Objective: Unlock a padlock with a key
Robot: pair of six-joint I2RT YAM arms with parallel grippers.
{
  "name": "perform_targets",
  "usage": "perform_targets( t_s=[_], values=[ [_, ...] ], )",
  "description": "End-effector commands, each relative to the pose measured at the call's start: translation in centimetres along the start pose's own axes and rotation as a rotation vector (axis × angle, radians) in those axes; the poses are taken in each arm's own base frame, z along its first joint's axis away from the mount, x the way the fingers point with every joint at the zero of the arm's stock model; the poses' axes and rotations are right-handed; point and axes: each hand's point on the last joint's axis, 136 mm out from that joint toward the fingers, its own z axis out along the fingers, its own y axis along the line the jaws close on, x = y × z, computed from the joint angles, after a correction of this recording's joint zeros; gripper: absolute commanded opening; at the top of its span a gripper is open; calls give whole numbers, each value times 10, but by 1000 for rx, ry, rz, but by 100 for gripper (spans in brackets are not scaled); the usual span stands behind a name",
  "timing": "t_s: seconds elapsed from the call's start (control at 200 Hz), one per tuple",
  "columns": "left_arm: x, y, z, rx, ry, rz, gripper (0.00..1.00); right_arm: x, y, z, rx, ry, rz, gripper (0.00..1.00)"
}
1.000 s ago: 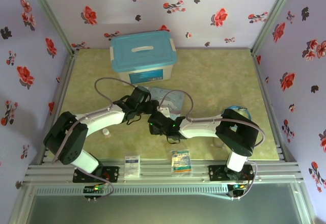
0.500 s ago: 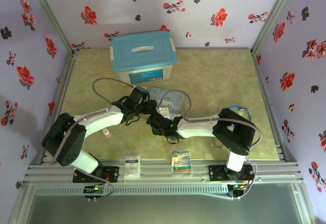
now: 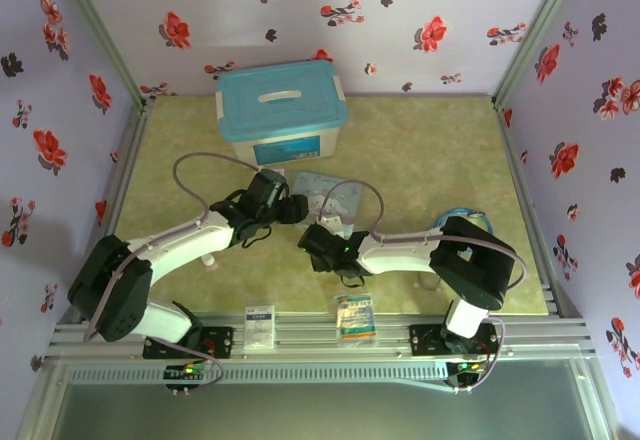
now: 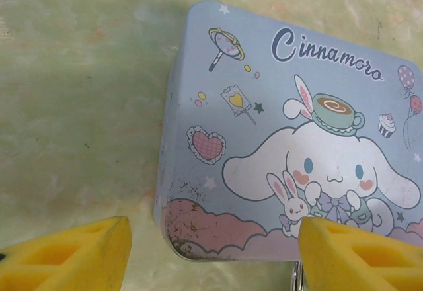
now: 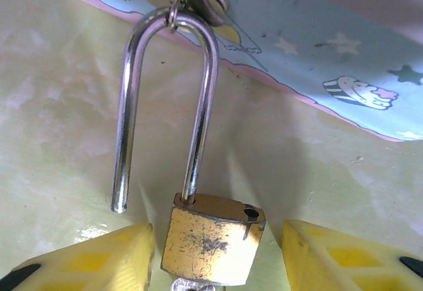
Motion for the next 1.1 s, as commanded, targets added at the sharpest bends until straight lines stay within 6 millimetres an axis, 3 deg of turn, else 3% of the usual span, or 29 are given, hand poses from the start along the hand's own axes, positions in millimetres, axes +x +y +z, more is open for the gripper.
perform_targets(
  t_s=[0.0,0.255,0.465,0.68,0.935,1.095],
  values=[
    [10,3,-7,1,21,-1,68,-1,12,13,-67,17,55,52],
    [14,6,-11,3,20,-17,68,3,4,15,-39,36,78,41],
    [1,2,-16,16,-17,-7,70,5,-7,13,-22,9,132,31],
    [-16,-3,-4,14,-32,13,75,6,-31,2,14,-4,171,28],
    [-18,-12,14,36,-27,14,75,9,-65,-4,61,-1,209,27],
    [-21,-15,26,37,-27,18,75,9,-74,-6,74,-2,219,28]
  ],
)
